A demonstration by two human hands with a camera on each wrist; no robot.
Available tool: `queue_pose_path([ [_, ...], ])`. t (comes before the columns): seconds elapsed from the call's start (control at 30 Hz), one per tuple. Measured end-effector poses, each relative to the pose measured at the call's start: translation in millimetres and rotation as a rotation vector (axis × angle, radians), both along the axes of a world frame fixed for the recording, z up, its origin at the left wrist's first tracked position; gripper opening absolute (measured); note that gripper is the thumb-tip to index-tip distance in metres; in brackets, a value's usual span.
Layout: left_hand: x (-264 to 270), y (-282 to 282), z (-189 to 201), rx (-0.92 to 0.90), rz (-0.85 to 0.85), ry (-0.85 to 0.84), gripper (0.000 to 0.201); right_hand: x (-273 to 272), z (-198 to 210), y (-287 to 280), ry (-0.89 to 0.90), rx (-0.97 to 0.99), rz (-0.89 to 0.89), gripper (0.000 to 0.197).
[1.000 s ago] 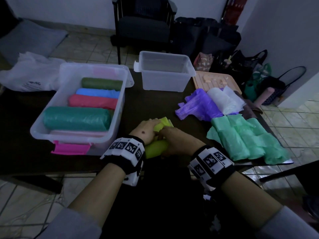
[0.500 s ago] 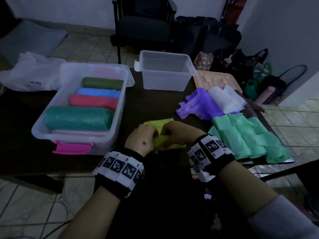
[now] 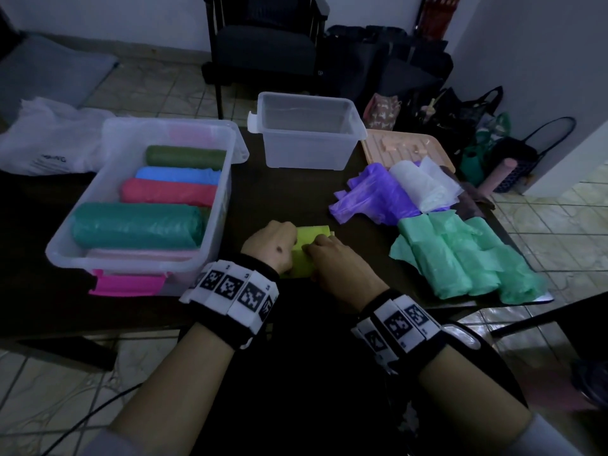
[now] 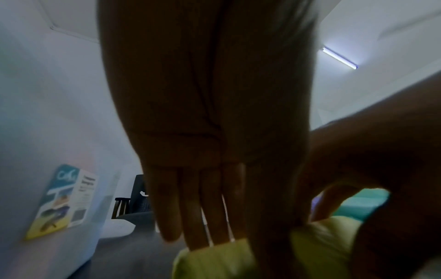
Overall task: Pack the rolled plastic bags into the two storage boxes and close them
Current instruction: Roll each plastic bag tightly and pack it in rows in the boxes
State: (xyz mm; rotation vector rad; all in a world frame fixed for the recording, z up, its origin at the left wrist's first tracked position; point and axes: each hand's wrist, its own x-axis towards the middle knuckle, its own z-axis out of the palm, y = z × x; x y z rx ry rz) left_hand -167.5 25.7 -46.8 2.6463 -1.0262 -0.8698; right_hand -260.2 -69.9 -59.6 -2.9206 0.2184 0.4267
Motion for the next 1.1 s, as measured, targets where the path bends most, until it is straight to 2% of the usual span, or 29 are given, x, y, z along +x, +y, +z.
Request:
queue_pose_path([
  [0.1,-7,-3,-2,-0.062,-0.024,-0.057,0.046,10,2,-4,0.071,0.072,-0.057,0.049],
  [0.2,-12,-2,-8,-0.043,-0.052,-0.081,0.06,15,7,-9,0.118,0.194,-0.15,0.057],
  [0.3,-11,0,-10,-0.074,-0.062,-0.129,0.057,17,8,-16,0.124,0.256,-0.193,0.052],
  [0.5,-2,-1,-2,-0.048,-0.047,-0.065,0.055,5,0,-15,0.01,0.127,-0.073,0.065],
  [0.6,1,-3,4,0.016,-0.058,0.004,0.055,-2,-2,-13,-0.04,0.153,-0.09,0.058],
  [0.73,-1,-2,6,0.072,-0.103,0.05,0.054,2,-1,-15,0.053,0.21,-0.102,0.053],
  [0.93,-1,10,-5,-0.124,-0.056,0.043,0.05,9,1,-26,0.177,0.266,-0.124,0.058],
  [1.0,0,13,-4,-0.137,-0.05,0.047,0.051,13,1,-30,0.199,0.312,-0.163,0.068],
  [1.1,1,11,-2,-0.116,-0.054,0.04,0.054,19,-2,-28,0.234,0.286,-0.202,0.097],
])
